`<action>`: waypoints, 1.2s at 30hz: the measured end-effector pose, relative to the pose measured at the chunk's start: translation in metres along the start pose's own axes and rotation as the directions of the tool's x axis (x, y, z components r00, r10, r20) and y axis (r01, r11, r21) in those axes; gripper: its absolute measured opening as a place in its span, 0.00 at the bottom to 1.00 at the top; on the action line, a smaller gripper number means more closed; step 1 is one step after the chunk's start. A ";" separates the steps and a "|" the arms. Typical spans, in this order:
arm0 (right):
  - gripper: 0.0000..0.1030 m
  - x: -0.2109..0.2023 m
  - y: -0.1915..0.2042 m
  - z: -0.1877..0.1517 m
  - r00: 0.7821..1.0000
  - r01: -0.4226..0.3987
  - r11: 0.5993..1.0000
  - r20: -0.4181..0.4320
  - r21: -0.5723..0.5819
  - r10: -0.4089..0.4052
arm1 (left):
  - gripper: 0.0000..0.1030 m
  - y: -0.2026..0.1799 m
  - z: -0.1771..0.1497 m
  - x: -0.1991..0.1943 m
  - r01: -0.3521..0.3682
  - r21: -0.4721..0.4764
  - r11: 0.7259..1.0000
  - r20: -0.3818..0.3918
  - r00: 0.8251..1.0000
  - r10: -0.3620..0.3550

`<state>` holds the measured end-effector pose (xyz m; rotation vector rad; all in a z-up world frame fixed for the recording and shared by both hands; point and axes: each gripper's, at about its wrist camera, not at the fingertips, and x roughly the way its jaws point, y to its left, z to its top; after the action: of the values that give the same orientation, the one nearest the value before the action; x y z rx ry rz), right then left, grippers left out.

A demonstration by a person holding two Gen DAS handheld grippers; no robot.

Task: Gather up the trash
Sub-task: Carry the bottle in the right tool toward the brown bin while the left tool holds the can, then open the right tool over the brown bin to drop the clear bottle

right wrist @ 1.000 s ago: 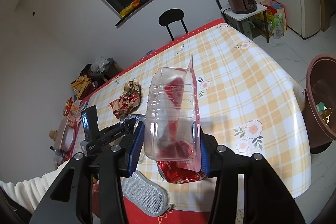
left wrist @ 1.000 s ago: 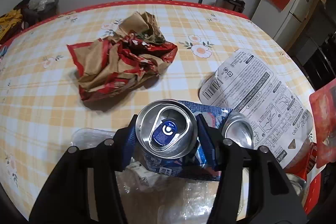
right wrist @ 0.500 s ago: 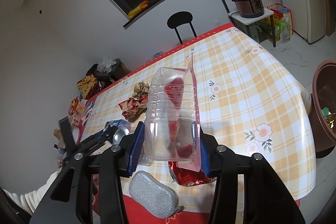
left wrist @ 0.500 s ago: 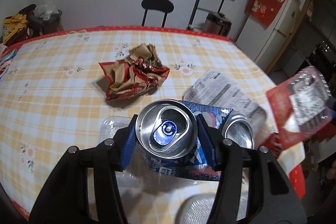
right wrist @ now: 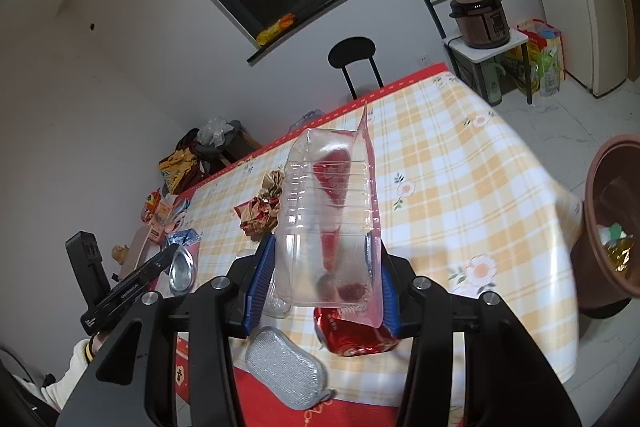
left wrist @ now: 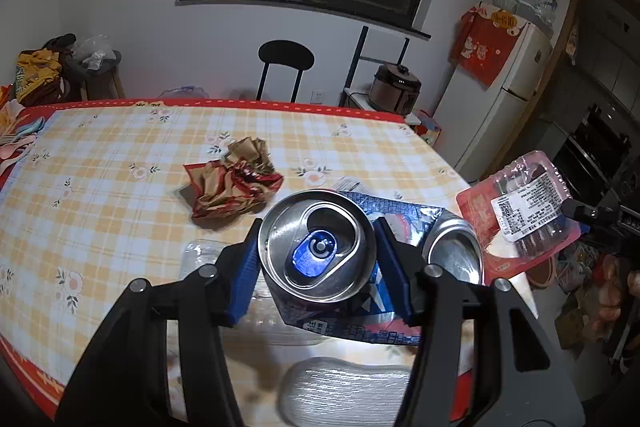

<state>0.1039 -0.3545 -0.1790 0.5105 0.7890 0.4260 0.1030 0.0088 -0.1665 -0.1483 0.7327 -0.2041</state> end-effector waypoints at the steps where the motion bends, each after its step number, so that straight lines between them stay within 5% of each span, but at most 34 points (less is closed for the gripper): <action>1: 0.45 -0.005 -0.004 0.003 1.000 -0.004 1.000 0.008 0.000 0.004 | 0.54 -0.006 0.001 -0.002 0.001 0.000 1.000 0.003 1.000 -0.001; 11: 0.45 -0.056 -0.071 0.035 0.998 0.017 0.999 0.065 0.037 -0.020 | 0.54 -0.085 0.011 0.000 0.019 0.008 1.000 0.023 1.000 -0.020; 25: 0.45 -0.137 -0.222 0.066 0.960 0.202 0.967 0.167 0.154 -0.227 | 0.54 -0.193 0.027 0.043 0.066 0.045 0.997 0.000 0.998 -0.066; 36: 0.47 -0.129 -0.302 0.067 0.956 0.246 0.936 0.095 0.252 -0.277 | 0.54 -0.237 0.027 0.063 0.060 0.049 0.997 -0.021 0.998 -0.059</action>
<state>0.1244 -0.6830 -0.2424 0.6397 0.7739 0.0482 0.1356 -0.2342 -0.1396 -0.1209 0.7426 -0.2807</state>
